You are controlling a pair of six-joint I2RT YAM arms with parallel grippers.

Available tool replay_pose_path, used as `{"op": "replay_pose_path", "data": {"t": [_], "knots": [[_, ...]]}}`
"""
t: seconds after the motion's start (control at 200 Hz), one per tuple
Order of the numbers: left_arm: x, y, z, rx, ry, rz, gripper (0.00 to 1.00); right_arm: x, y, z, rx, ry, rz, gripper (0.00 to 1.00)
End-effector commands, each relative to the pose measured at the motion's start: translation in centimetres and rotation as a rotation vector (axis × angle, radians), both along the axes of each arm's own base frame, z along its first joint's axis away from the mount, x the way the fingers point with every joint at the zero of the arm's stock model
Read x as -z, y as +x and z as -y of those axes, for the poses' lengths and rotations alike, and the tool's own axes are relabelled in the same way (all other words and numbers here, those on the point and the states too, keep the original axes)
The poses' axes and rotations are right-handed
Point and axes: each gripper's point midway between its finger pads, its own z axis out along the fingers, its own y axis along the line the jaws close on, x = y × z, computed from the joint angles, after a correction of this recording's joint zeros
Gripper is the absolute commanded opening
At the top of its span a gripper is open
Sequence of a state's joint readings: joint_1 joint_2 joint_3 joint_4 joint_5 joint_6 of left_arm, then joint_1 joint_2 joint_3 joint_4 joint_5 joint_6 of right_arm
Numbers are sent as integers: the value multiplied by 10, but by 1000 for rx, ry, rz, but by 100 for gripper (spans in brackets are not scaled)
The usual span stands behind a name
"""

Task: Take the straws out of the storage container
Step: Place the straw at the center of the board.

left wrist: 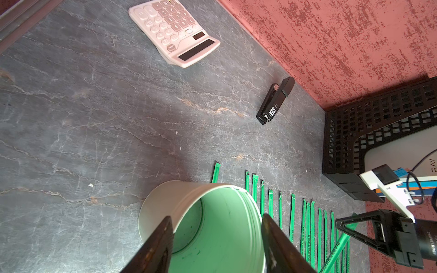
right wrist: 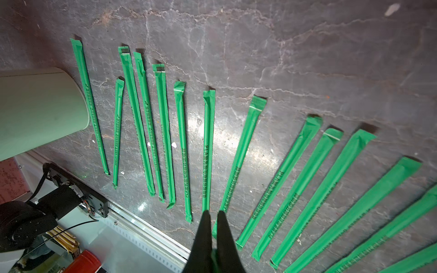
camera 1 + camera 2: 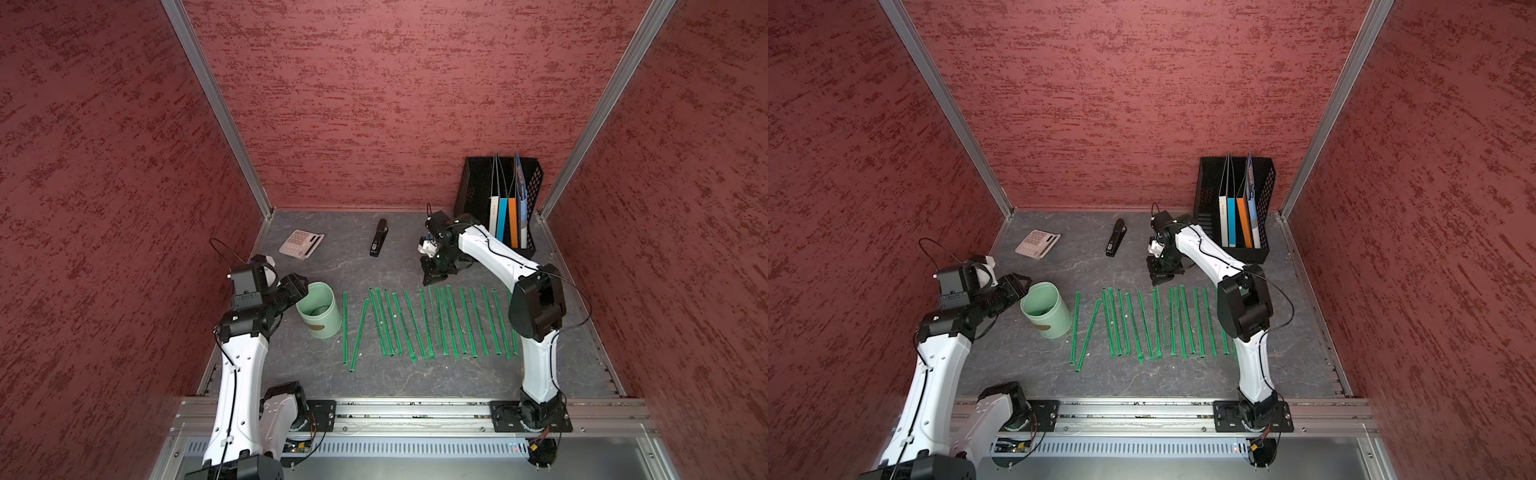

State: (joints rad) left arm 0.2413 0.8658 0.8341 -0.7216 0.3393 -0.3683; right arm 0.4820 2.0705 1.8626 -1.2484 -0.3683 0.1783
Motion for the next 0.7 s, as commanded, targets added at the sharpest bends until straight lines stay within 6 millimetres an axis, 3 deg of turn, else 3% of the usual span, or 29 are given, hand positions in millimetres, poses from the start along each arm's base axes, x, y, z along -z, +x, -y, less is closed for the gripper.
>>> {"op": "replay_pose_path", "data": {"t": [0.0,0.696], "knots": [[-2,1,-1,9,14,20,60,8,6,-2,25,21,-8,0],[-1,-5,-2,4,23,11,59,48,10,12,60,-4,-70,1]]}}
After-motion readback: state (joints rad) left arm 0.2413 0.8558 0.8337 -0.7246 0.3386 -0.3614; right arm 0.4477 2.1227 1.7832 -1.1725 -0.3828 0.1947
